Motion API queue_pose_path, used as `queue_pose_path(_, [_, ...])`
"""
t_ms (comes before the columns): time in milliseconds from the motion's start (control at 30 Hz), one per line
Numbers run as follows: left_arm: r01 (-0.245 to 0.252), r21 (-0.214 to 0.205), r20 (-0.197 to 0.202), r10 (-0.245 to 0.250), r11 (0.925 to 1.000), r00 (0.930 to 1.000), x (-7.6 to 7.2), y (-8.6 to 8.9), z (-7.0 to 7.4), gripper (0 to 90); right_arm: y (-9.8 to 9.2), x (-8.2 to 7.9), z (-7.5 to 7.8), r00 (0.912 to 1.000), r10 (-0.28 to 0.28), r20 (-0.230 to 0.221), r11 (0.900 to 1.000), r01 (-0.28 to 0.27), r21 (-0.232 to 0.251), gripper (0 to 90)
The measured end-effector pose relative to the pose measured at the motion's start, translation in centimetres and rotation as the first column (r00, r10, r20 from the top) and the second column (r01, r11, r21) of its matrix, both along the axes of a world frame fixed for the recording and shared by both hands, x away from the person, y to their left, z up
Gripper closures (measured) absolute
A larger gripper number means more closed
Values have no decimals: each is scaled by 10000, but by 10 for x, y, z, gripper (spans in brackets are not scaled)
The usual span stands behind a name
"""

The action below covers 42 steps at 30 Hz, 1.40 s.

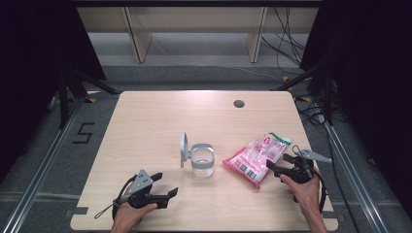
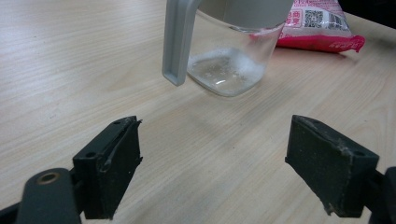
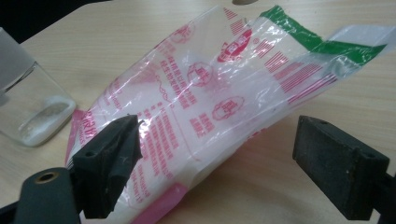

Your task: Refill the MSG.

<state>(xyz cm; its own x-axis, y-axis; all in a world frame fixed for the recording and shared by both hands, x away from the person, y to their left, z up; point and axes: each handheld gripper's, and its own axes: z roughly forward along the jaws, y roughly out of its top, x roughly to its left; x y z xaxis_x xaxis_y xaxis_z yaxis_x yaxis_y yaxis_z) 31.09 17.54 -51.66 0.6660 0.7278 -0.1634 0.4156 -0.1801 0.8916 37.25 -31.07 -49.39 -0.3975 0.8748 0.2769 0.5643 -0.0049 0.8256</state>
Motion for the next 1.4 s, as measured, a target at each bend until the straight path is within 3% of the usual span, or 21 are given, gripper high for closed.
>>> queue_pose_path(33, [28, 145, 7, -28, 9999, 10000, 1, 1, 0, 169, -3, 3, -1, 9995, 163, 263, 9989, -151, -441, 161])
queue_pose_path(67, [-86, -79, -60, 86, 9999, 9999, 0, -1, 0, 172, 1, 2, -2, 10000, 41, 33, 9999, -41, 112, 161])
queue_pose_path(133, [-51, 21, -7, 51, 10000, 10000, 0, -2, 0, 173, 2, 2, -2, 9998, -10, -218, 10000, 10, 2, 167])
queue_pose_path(167, [-1, 88, 37, 1, 10000, 10000, -1, -2, 0, 173, 1, 6, -4, 9995, 281, 145, 9993, -277, -259, 171])
queue_pose_path(267, [-47, 198, -17, 47, 9998, 10000, -2, 0, -2, 173, 3, 7, -1, 9997, 257, -51, 9990, -259, -355, 167])
queue_pose_path(300, [-162, 104, -116, 163, 9998, 9998, -3, -1, -1, 173, 4, 11, -3, 9991, 370, 197, 9979, -359, -538, 164])
queue_pose_path(400, [37, 299, 145, -42, 9995, 9999, -3, 2, -1, 174, 12, 11, -5, 9985, 109, -537, 9998, -118, -173, 167])
queue_pose_path(433, [-94, 51, 29, 93, 9999, 10000, -4, 0, -2, 174, 10, 15, -8, 9991, 361, -205, 9978, -372, -558, 172])
queue_pose_path(500, [-129, 45, 33, 129, 9999, 9999, -4, -1, -2, 174, 12, 17, -8, 9990, 173, -416, 9962, -208, -843, 191])
queue_pose_path(667, [-138, 87, -24, 138, 9999, 9999, -4, -1, -4, 177, 9, 22, -12, 9986, 306, -421, 9994, -311, -121, 260])
queue_pose_path(700, [-109, 68, -13, 109, 9999, 9999, -4, 0, -4, 177, 12, 20, -11, 9970, 55, -771, 9999, -44, 148, 267])
queue_pose_path(767, [-97, 75, -6, 97, 9999, 10000, -3, 0, -4, 178, 9, 25, -14, 9993, 268, -254, 9994, -273, -217, 309])
queue_pose_path(867, [-108, 204, -10, 109, 9997, 9999, -3, 1, -4, 178, 13, 24, -13, 9972, -73, -744, 9999, 83, 133, 333])
queue_pose_path(900, [-132, 102, -13, 132, 9999, 9999, -3, 0, -4, 179, 9, 29, -16, 9994, 303, -176, 9994, -305, -158, 345])
queue_pose_path(933, [30, 198, 146, -32, 9998, 9999, -2, 1, -4, 179, 12, 27, -15, 9978, -64, -653, 9996, 81, 257, 358])
queue_pose_path(967, [5, 154, 98, -7, 9999, 10000, -2, 0, -4, 179, 8, 32, -18, 9995, 259, -159, 9997, -259, 29, 371])
queue_pose_path(1033, [-90, 40, -32, 90, 10000, 10000, -3, 0, -5, 179, 12, 29, -15, 9976, -44, -685, 9993, 69, 358, 396])
queue_pose_path(1133, [76, 228, 136, -80, 9997, 9999, -1, 1, -4, 179, 12, 34, -16, 9996, 255, -147, 9997, -256, -13, 429])
queue_pose_path(1300, [-133, 108, 4, 133, 9999, 9999, -2, 1, -3, 179, 17, 37, -13, 9995, 226, -221, 9989, -235, -399, 484])
queue_pose_path(1367, [-113, 134, 36, 112, 9998, 9999, -2, 1, -3, 180, 21, 37, -14, 9984, -12, -562, 10000, 6, -98, 492])
queue_pose_path(1400, [-32, 157, 112, 30, 9999, 9999, -1, 1, -3, 180, 18, 41, -15, 9995, 225, -220, 9985, -235, -488, 500])
